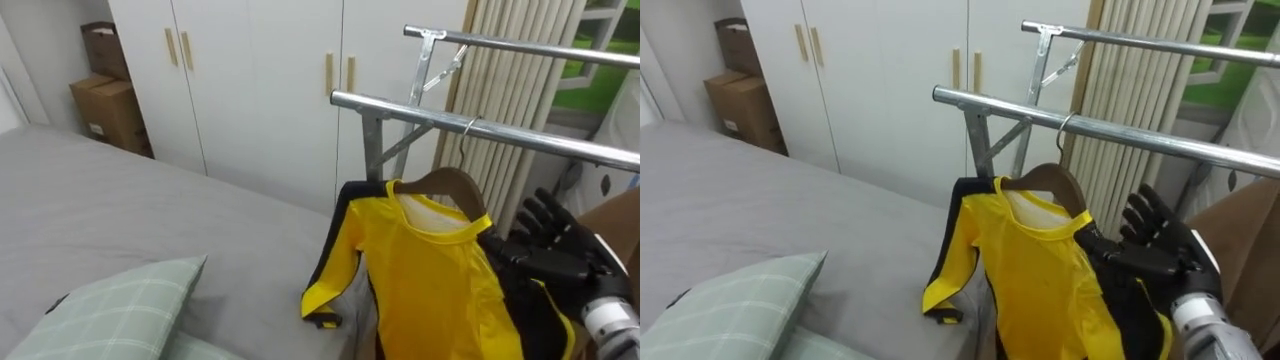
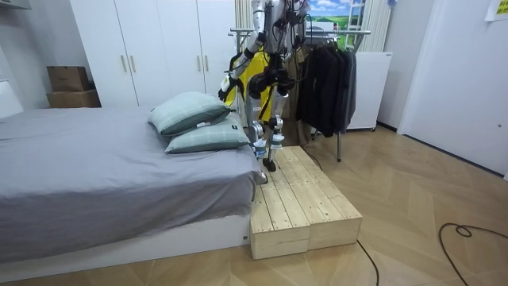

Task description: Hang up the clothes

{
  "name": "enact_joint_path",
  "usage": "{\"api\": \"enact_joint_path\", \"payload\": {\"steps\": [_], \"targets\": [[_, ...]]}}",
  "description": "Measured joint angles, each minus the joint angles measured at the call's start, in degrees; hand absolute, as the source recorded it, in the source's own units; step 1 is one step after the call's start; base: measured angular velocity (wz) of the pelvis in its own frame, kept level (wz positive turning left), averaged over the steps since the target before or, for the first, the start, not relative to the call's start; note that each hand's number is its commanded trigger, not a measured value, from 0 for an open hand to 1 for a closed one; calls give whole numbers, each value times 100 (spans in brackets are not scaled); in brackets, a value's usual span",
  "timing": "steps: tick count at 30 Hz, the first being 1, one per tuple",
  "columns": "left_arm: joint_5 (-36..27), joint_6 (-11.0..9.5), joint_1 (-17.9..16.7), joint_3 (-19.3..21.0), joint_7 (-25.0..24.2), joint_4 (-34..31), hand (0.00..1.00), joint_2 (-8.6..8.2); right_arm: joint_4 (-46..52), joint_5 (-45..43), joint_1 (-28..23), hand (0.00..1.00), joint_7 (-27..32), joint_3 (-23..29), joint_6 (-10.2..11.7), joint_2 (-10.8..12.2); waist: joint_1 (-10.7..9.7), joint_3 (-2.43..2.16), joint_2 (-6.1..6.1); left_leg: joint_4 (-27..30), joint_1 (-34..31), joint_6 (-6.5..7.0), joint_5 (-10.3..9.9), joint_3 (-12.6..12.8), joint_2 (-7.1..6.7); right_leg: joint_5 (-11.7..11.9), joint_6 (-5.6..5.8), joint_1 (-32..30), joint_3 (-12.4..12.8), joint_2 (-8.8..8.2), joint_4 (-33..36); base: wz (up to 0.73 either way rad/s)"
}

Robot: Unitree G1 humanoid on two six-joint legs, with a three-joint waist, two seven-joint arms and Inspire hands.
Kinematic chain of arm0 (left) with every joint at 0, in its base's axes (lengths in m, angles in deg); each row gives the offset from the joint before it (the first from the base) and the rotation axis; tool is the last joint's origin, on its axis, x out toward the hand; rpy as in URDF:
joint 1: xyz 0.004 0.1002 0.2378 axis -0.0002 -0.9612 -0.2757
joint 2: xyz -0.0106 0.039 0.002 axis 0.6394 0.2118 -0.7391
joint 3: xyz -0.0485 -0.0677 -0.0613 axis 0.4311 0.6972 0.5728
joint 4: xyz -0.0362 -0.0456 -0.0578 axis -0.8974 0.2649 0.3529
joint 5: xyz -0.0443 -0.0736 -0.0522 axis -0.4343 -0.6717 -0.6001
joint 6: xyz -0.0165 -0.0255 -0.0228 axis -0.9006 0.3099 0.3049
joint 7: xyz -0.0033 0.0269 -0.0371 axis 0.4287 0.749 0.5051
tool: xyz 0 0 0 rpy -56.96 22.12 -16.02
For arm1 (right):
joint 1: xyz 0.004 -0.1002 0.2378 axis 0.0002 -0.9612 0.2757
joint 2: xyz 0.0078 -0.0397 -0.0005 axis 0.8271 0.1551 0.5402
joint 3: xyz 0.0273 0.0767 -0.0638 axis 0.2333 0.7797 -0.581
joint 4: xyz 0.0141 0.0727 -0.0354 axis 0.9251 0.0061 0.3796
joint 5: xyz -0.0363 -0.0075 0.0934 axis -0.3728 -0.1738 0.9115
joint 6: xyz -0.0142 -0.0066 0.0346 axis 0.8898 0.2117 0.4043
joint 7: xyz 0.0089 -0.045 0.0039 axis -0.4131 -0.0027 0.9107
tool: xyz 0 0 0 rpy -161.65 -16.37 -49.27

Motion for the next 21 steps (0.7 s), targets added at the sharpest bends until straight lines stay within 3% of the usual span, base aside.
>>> {"api": "enact_joint_path", "payload": {"steps": [5,18,21], "targets": [[-1,3,0,-1,122,52,0,0,-2,151,-127,0,-22,-3,-45,41,-4,44,38,-58,23,11,7,1,-10,22,29,4,34,7,-30,-3],[-3,15,8,3,131,171,0,-30,-72,182,-282,0,71,37,-196,122,-63,26,21,-47,0,72,-31,67,-7,0,173,-28,122,22,-41,-3],[-2,20,7,4,131,213,0,-32,-115,184,-282,0,194,245,-206,253,-68,11,-7,-44,-27,90,-42,67,-7,1,195,-39,122,22,-71,0]]}}
